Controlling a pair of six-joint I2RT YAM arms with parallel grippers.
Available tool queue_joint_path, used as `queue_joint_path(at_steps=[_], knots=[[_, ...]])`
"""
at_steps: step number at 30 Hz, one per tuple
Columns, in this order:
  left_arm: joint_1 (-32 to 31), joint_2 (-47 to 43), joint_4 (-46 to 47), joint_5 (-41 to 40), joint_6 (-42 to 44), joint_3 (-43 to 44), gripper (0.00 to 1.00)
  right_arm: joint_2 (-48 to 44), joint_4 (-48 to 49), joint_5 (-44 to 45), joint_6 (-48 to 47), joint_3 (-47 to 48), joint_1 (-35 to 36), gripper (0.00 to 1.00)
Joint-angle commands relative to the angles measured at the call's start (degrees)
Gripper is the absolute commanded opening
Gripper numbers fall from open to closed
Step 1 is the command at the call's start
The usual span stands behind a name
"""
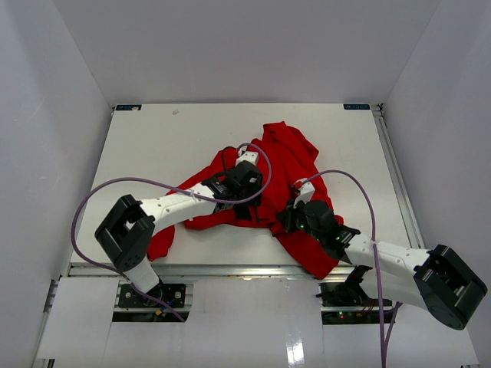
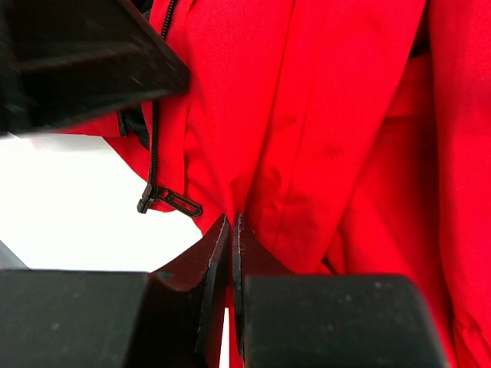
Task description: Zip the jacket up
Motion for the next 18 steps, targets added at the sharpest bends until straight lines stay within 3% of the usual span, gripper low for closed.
queue_joint_path(at_steps=[1, 5, 8, 18], knots=[[-0.68, 0.69, -1.55, -3.83, -1.33, 3.48, 0.69, -0.56, 1.89, 0.96, 0.26, -0.61, 0.69, 0.08], [-0.68, 3.5, -4.53, -5.32, -1.85, 5.28, 0.65, -0.37, 2.06, 1.1, 0.26, -0.53, 0.89, 0.08], [-0.68, 3.42, -4.98, -5.86, -2.43, 4.52, 0.56, -0.5, 1.95, 1.19, 0.14, -0.44, 0.81, 0.08], [-0.53, -6.19, -2.97, -10.12, -3.19, -4.18, 0.36, -1.13, 1.95, 2.36, 0.23, -0.29, 0.86, 0.08]])
